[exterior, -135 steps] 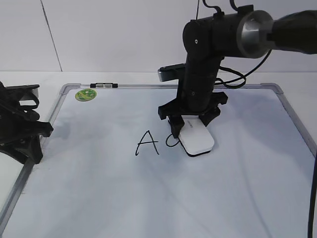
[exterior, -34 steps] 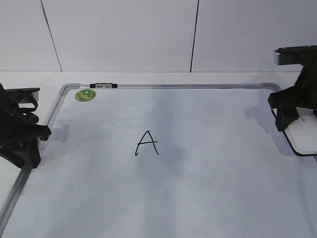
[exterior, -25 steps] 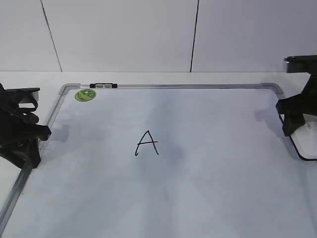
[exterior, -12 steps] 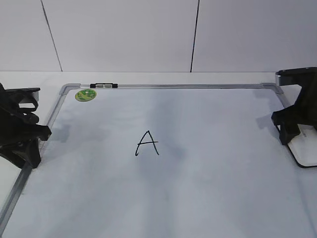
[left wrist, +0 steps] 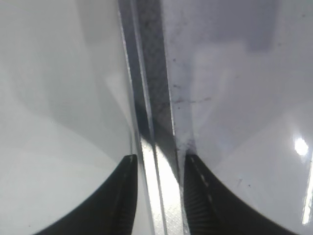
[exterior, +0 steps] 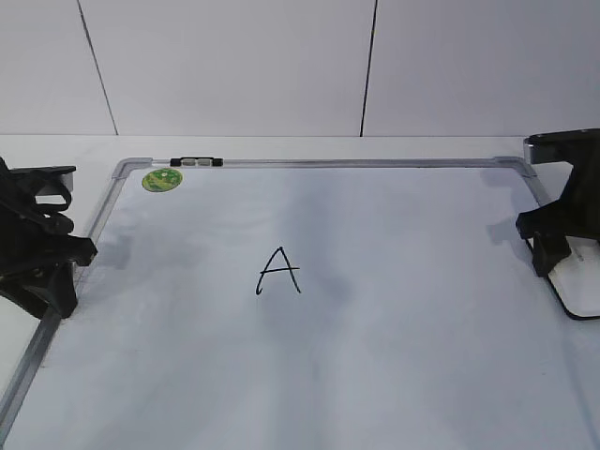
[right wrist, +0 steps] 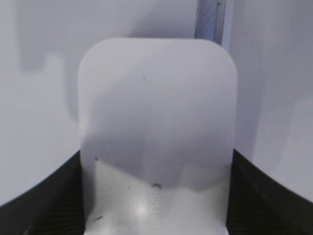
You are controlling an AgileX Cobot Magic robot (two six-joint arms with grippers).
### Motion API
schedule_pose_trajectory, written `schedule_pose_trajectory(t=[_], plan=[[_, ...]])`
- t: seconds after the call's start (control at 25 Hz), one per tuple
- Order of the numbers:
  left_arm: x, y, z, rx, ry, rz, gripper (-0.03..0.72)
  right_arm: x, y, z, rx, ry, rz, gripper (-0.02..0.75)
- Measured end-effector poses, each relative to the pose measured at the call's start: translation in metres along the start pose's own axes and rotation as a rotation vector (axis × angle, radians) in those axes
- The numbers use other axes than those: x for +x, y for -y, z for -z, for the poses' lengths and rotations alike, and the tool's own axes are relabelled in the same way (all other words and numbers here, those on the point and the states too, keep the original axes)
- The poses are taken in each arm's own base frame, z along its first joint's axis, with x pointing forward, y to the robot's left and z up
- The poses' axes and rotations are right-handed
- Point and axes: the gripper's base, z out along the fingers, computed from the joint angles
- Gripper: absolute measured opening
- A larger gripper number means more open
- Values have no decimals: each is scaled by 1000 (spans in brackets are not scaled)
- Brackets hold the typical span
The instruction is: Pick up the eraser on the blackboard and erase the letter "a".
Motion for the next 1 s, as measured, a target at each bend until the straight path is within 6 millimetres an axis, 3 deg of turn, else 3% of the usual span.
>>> schedule_pose_trajectory(t=[0.76,1.0], plan=[[0,0,0,0,-3,0,239,1,-3,0,-36,-10,-25,560],[0,0,0,0,-4,0,239,1,-5,0,-51,-8,3,642]])
